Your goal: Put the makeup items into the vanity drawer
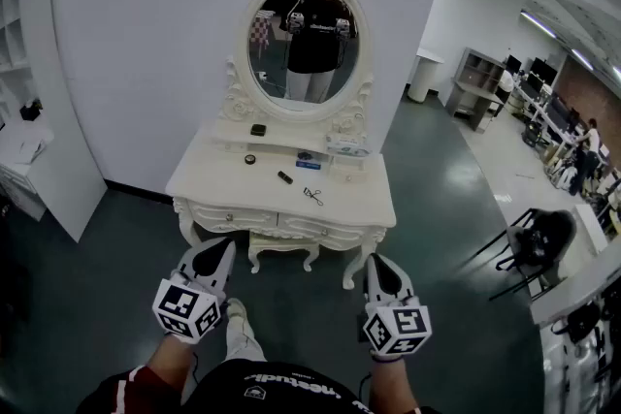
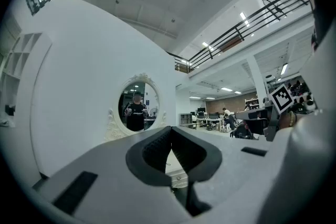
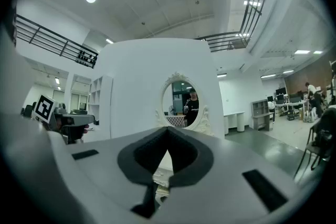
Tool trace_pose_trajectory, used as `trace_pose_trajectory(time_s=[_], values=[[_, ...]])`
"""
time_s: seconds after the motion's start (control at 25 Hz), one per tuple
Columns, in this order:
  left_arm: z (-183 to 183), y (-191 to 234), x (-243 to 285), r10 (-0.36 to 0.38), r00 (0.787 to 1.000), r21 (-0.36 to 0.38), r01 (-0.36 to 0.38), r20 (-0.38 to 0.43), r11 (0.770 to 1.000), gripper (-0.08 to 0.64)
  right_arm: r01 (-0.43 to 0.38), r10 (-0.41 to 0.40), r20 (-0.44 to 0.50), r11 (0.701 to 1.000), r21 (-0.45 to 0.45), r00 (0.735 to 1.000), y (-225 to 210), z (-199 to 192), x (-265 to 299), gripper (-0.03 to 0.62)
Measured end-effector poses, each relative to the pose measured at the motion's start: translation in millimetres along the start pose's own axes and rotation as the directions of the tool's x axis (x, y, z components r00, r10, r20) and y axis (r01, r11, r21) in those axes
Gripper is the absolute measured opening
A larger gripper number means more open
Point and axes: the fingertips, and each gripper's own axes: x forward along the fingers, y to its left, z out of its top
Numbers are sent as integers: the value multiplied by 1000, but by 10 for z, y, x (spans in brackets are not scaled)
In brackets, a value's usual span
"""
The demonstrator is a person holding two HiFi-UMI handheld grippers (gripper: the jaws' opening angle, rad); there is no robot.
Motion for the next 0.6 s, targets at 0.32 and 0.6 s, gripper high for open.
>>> trace_pose_trajectory(time_s=[0.32, 0.6], values=[[-46, -101, 19, -14, 1000, 5, 14, -6, 1000, 5, 3, -3, 7, 1000, 7, 1000, -36, -48, -26, 2], [-61, -133, 3, -13, 1000, -2, 13, -14, 1000, 5, 13, -13, 7, 1000, -11, 1000, -60, -44, -52, 2]])
